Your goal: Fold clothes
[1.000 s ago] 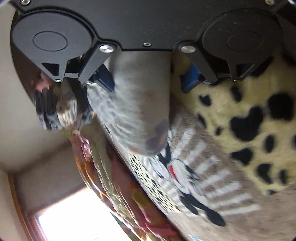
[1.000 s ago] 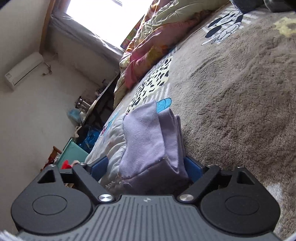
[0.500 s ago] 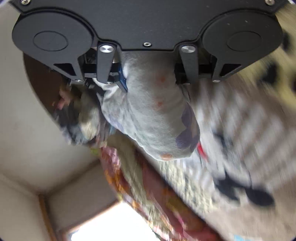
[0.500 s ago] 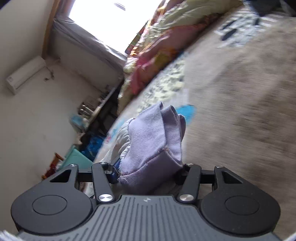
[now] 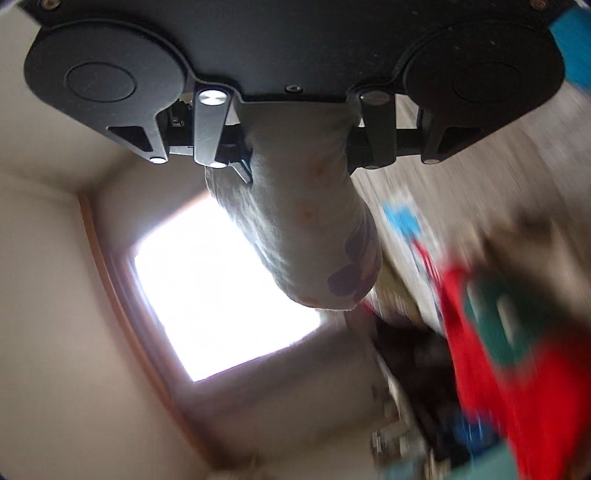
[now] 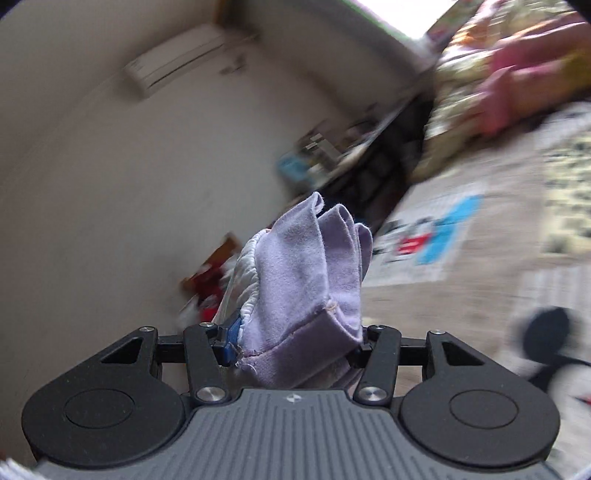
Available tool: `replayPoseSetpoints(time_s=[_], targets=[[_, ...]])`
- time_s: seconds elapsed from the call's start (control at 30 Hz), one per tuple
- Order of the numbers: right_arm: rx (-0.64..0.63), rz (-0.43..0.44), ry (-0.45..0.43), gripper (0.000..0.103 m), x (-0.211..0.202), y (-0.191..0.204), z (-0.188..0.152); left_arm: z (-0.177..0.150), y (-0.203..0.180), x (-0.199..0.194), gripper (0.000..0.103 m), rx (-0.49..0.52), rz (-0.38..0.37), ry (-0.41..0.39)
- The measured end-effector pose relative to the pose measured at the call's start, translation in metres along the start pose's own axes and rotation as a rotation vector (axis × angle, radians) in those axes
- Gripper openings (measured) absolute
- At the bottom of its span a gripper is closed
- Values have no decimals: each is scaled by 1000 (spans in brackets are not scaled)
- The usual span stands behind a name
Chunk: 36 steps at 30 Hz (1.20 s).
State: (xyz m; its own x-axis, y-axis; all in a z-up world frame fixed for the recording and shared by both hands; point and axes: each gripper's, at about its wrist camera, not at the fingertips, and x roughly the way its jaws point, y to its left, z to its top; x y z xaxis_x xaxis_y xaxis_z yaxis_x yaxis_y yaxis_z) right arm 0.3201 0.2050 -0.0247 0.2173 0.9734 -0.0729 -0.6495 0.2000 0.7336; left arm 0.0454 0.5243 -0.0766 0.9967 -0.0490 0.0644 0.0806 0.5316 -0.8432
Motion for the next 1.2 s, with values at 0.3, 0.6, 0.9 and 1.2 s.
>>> replayPoseSetpoints(time_s=[0.3,0.6,0.9,1.2], targets=[[-61,276,105,53,168,89,9,77,-11,-75,43,58,110,-416],[44,317,179,53,255,78,8,95,36,-60,43,-77,190,-444],[-63,21,222,64,261,53,-13,85,5,-47,63,171,584,-449],[-482,117,79,64,222,135,-4,62,-35,-35,63,493,481,-453]])
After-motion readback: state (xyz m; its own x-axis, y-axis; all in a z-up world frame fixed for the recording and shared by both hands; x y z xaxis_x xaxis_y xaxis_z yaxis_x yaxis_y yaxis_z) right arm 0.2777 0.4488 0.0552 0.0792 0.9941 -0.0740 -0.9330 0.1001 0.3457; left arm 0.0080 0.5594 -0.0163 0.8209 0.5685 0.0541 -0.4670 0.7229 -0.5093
